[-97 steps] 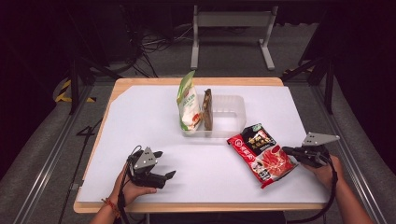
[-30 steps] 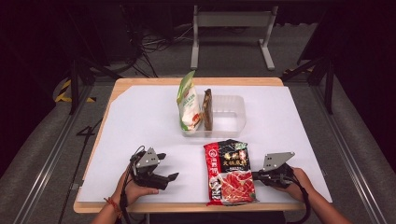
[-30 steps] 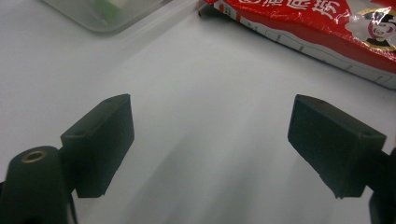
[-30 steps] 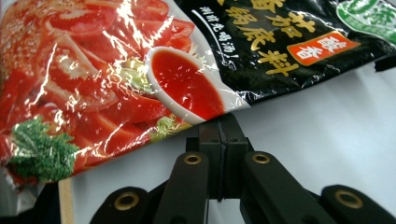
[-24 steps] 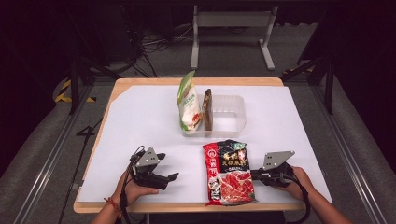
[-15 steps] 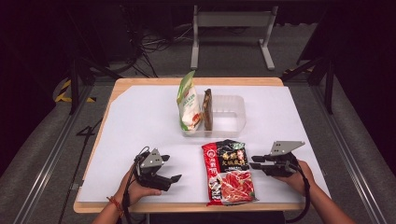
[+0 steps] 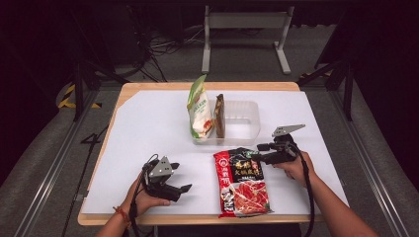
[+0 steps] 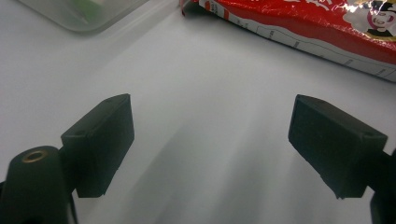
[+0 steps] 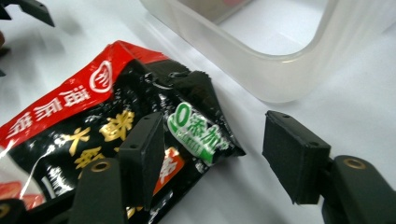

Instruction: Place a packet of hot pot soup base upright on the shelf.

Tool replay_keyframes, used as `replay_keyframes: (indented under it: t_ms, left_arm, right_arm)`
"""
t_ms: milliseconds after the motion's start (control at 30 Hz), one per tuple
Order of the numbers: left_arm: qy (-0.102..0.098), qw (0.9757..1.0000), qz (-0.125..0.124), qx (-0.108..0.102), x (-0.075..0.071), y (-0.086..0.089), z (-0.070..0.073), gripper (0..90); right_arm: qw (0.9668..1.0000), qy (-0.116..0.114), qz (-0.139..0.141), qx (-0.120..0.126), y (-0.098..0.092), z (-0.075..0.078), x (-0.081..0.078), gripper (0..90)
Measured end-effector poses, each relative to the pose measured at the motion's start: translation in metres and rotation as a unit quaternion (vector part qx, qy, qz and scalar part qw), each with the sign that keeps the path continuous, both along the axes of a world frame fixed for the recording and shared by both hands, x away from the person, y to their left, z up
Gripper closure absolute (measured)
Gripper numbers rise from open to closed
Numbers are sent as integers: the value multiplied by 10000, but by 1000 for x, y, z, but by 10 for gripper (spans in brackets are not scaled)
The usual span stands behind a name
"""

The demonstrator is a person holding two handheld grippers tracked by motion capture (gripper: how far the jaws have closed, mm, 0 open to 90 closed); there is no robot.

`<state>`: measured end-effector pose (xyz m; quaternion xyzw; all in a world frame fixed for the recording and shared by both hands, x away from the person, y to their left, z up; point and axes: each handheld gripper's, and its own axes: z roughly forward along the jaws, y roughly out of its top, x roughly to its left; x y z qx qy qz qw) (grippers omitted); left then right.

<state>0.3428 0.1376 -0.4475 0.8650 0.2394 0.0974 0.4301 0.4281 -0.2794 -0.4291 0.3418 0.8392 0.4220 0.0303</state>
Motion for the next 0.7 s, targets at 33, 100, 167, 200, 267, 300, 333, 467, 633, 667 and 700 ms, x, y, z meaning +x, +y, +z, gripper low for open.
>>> replay_keyframes:
  t_ms: [33, 100, 167, 200, 267, 300, 333, 467, 633, 667, 700]
  left_arm:
    - [-12, 10000, 2, 7, 0, 0, 0, 148]
    - [-39, 10000, 11, 39, 0, 0, 0, 143]
    - [-72, 9999, 38, 116, -1, 0, -1, 138]
    - [-69, 9999, 51, 124, -1, 1, -1, 138]
    - [-66, 9999, 53, 112, -2, 1, -1, 137]
    - [-74, 9999, 68, 113, -2, 2, -1, 137]
    - [-69, 9999, 79, 84, -2, 2, 0, 137]
    - [-123, 9998, 48, 154, -3, 0, 1, 137]
    - [-128, 9997, 19, 198, -5, -1, 0, 137]
    - [-128, 9997, 26, 205, -5, -1, 0, 137]
    - [-124, 9997, 28, 203, -5, -1, 0, 137]
  right_arm:
    - [10000, 46, -23, 42, 1, -1, 2, 390]
    - [9998, 177, -55, 90, 1, -5, 6, 380]
    - [9993, 354, 0, 117, 3, -10, 10, 366]
    - [9989, 431, 13, 205, 5, -12, 12, 364]
    - [9986, 456, 26, 257, 6, -13, 13, 365]
    - [9984, 490, 46, 278, 8, -13, 14, 362]
    - [9982, 519, 83, 287, 10, -13, 15, 361]
    - [9968, 640, 192, 432, 17, -15, 19, 388]
    - [9960, 714, 212, 492, 21, -16, 18, 449]
    - [9962, 682, 235, 489, 24, -17, 18, 486]
    - [9960, 697, 249, 498, 25, -17, 18, 512]
